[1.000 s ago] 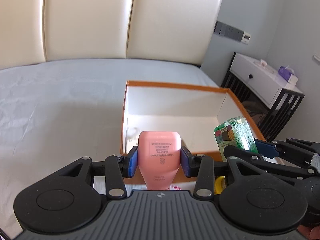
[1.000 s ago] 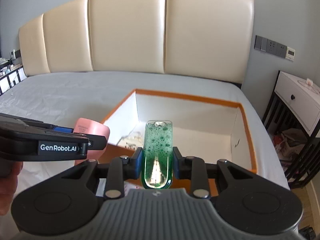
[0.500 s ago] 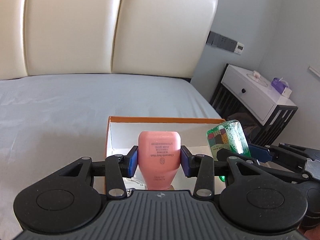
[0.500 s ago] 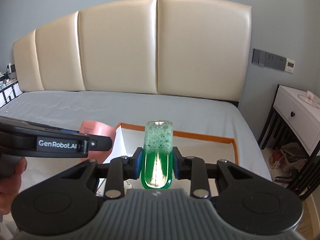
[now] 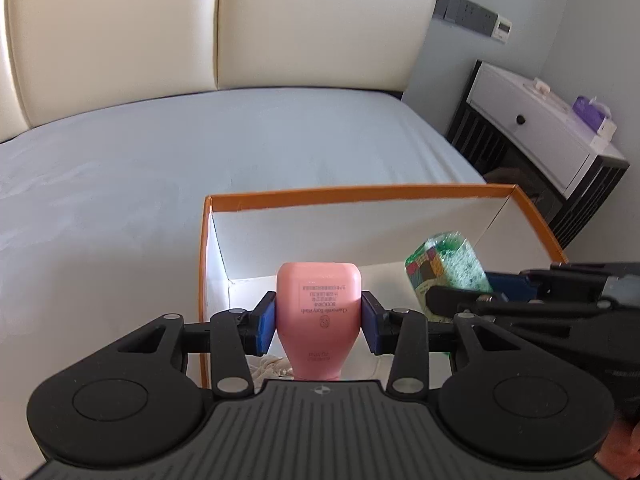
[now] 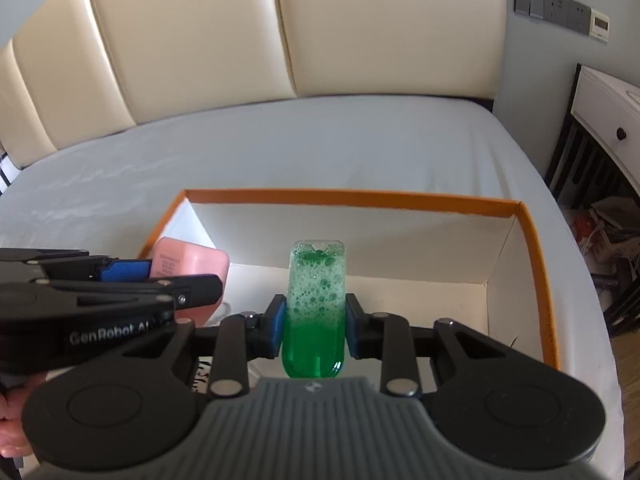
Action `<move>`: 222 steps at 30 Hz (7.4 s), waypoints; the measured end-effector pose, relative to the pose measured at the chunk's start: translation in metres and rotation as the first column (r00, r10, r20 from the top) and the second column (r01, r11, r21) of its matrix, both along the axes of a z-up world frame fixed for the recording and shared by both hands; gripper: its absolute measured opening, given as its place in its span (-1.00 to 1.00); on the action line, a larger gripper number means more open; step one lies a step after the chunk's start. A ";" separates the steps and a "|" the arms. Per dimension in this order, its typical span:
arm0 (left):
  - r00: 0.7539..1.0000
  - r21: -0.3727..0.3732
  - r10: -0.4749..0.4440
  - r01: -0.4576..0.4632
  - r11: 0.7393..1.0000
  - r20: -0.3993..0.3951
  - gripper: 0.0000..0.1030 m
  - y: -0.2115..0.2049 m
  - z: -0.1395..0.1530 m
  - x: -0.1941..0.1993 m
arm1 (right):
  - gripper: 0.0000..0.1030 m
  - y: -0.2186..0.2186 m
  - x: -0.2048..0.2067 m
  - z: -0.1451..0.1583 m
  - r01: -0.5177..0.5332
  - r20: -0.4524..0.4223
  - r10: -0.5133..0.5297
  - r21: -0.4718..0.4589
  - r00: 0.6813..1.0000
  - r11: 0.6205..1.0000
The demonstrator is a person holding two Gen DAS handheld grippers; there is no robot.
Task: Organize rigid objects
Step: 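Lower both bottles into the orange box and open both tools, then withdraw both tools and move the right tool to the clear cup with pink sponge, then grasp the clear sponge cup with the right tool while the left tool grasps the gold metal compact, then lift the sponge cup with the right tool while the left tool carries the compact over the orange box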
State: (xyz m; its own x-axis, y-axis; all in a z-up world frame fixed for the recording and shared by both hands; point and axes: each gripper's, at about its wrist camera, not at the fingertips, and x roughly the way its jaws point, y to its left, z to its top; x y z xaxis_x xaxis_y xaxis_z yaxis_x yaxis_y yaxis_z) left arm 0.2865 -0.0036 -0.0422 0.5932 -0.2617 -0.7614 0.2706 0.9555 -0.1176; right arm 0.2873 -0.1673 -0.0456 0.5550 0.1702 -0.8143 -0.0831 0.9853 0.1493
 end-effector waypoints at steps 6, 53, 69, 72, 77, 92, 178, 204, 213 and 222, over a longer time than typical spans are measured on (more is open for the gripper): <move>0.999 0.086 -0.028 0.031 0.996 -0.036 -0.05 -0.010 -0.018 0.009 | -0.43 0.002 0.018 -0.014 -0.018 -0.050 0.017 -0.022 0.999 1.000; 0.995 -0.049 0.096 -0.095 0.994 0.028 0.26 0.028 0.002 -0.004 | -0.43 0.045 0.040 -0.051 -0.126 -0.255 0.109 -0.050 0.961 0.991; 0.997 -0.067 0.055 -0.052 0.996 0.047 0.26 0.016 0.007 -0.020 | -0.16 0.043 0.002 -0.027 -0.129 -0.089 0.115 -0.168 0.989 0.977; 0.997 -0.064 0.049 -0.046 0.997 0.057 0.26 0.013 0.009 -0.024 | -0.13 0.043 -0.005 -0.025 -0.133 -0.070 0.122 -0.185 0.990 0.974; 0.995 -0.079 0.069 -0.063 0.995 0.077 0.26 0.015 0.016 -0.036 | -0.03 0.042 -0.020 -0.009 -0.130 -0.007 0.132 -0.222 0.991 0.966; 0.983 -0.166 0.068 -0.040 0.985 0.168 0.26 0.013 0.039 -0.106 | 0.05 0.021 -0.125 0.036 -0.033 0.370 0.097 -0.177 0.924 0.984; 0.838 0.211 0.293 -0.217 0.953 -0.461 0.81 0.058 -0.076 -0.160 | 0.13 0.033 -0.206 -0.037 -0.235 -0.078 0.244 0.108 0.967 0.966; 0.830 0.232 0.258 -0.161 0.959 -0.494 0.70 0.057 -0.094 -0.150 | 0.16 0.057 -0.194 -0.050 -0.291 -0.166 0.299 0.067 0.940 0.954; 0.869 0.143 0.280 -0.242 0.960 -0.408 0.70 0.070 -0.073 -0.165 | 0.16 0.047 -0.196 -0.037 -0.273 -0.125 0.278 0.055 0.952 0.960; 0.932 -0.052 0.243 -0.266 0.963 -0.269 0.70 0.082 -0.026 -0.183 | 0.16 0.042 -0.192 -0.001 -0.293 0.001 0.293 0.022 0.956 0.956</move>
